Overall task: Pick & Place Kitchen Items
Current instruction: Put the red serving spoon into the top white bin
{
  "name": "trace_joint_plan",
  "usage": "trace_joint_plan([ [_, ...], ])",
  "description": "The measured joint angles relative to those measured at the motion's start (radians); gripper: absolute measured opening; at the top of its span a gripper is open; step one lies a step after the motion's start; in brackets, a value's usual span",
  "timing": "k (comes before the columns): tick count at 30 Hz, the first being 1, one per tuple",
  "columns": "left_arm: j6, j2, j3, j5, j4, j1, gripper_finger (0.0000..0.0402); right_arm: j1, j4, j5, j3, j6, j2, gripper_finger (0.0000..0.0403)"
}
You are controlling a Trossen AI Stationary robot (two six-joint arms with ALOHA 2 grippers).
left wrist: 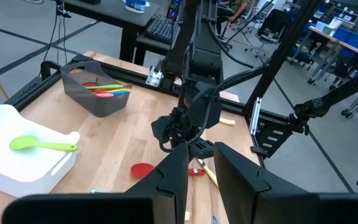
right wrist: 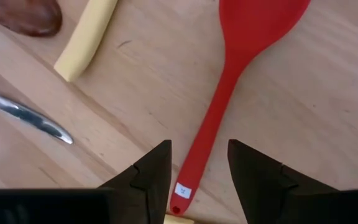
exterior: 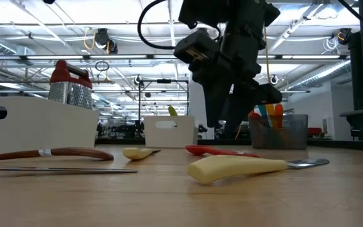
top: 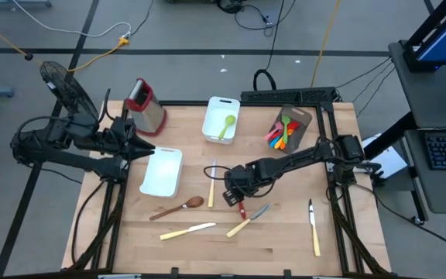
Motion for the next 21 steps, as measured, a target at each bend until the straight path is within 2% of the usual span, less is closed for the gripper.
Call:
trace_joint_plan([
  [12, 0.008, 0.0, 0.0, -0.01, -0.001, 0.0, 0.0081, -0.012, 0.006, 0.001, -0.007, -0.017, 0.0, 0.0153],
  [21, 0.011, 0.0, 0.0, -0.032, -0.007, 0.0, 0.0081, -0.014, 0.084, 0.0, -0.003, -0.053, 0.12, 0.0153],
])
